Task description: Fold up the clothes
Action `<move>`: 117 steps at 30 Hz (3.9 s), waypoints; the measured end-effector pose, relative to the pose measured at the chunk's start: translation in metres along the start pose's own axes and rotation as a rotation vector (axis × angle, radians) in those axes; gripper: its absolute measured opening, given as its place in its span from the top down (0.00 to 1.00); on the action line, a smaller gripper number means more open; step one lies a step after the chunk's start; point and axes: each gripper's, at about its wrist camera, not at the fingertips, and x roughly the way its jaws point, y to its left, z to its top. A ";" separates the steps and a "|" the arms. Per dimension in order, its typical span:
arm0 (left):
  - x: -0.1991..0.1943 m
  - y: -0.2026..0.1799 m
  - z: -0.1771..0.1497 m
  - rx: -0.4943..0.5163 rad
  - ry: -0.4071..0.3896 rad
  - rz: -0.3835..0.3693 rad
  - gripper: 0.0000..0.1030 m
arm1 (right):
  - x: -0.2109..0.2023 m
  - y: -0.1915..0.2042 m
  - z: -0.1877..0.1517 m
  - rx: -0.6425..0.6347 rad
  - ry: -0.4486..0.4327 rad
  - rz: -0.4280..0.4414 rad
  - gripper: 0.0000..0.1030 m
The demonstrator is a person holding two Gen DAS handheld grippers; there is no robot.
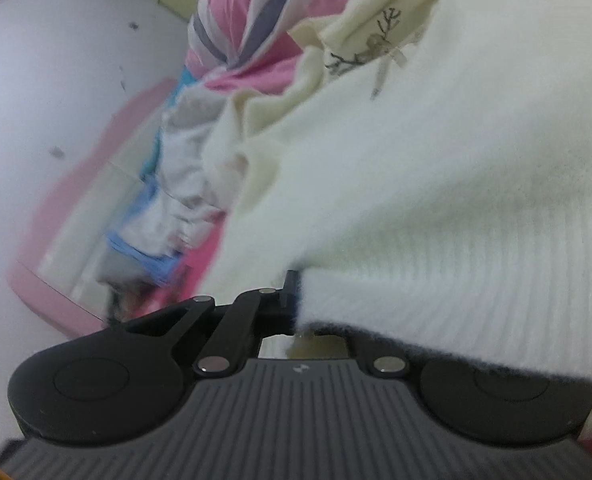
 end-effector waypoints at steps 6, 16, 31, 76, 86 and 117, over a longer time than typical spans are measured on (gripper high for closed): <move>0.004 -0.004 -0.009 0.018 0.016 -0.007 0.97 | -0.012 -0.004 -0.005 -0.032 0.008 -0.019 0.97; 0.004 0.001 -0.009 0.024 0.021 -0.025 0.97 | -0.088 -0.014 -0.007 0.015 0.044 -0.098 0.79; -0.008 0.010 -0.007 -0.129 0.105 0.023 0.89 | -0.013 0.065 -0.024 -0.571 0.075 -0.217 0.85; -0.050 0.017 -0.045 -0.178 0.155 -0.051 0.92 | -0.016 0.058 -0.029 -0.509 0.108 -0.221 0.85; -0.075 0.060 -0.059 -0.523 0.183 -0.165 0.84 | -0.015 0.056 -0.030 -0.506 0.102 -0.222 0.85; 0.009 0.082 -0.029 -0.837 0.100 -0.337 0.88 | -0.098 0.023 -0.005 -0.231 -0.096 -0.238 0.83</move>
